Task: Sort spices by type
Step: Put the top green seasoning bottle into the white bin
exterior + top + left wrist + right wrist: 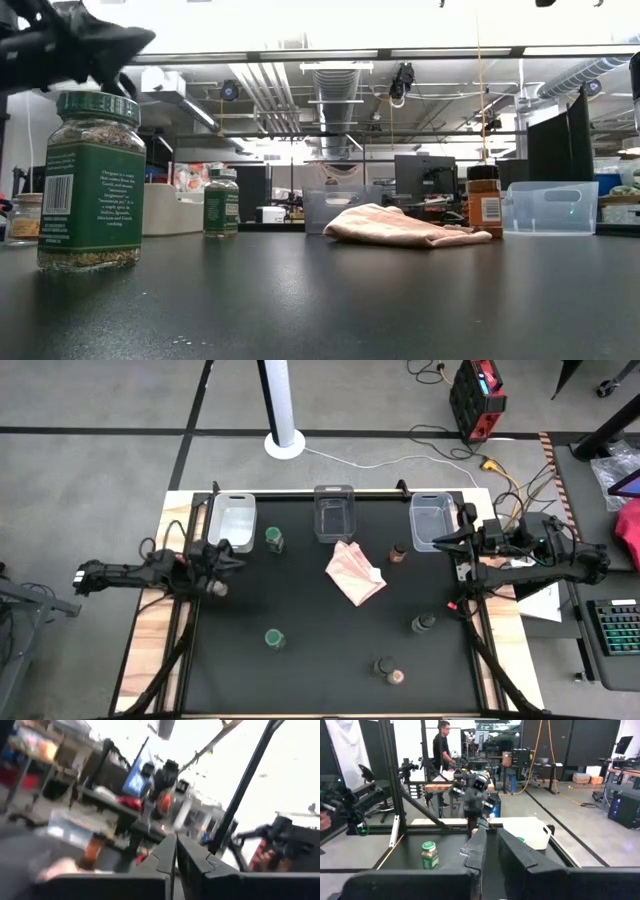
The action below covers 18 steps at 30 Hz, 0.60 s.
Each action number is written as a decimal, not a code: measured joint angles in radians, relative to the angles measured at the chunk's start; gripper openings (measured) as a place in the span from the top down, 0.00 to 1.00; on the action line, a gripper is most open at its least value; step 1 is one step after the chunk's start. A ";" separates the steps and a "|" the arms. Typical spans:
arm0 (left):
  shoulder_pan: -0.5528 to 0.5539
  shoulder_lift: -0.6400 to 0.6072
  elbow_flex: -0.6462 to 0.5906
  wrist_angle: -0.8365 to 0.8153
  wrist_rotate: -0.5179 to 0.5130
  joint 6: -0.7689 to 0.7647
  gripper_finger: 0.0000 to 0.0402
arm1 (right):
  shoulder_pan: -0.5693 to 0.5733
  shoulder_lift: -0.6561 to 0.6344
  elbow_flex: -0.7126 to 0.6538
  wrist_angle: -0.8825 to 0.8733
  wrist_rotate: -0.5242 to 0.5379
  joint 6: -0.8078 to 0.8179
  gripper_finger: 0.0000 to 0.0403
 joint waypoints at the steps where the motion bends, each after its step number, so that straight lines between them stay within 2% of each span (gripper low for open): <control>1: 0.001 0.000 0.000 0.018 -0.032 0.040 1.00 | 0.000 0.003 0.000 0.035 0.024 0.000 0.90; 4: 0.001 -0.001 0.000 0.032 -0.069 0.082 1.00 | 0.000 0.007 0.001 0.106 0.077 0.021 0.90; 6: 0.000 0.004 0.000 0.031 -0.069 0.050 1.00 | 0.000 0.007 0.001 0.124 0.068 0.078 0.90; 10: 0.000 0.008 0.000 0.034 -0.067 -0.047 1.00 | 0.000 0.014 -0.052 0.139 0.040 0.041 0.90; 18: 0.001 0.006 0.000 0.069 -0.067 -0.058 1.00 | 0.000 0.035 -0.373 0.605 -0.145 -0.015 0.90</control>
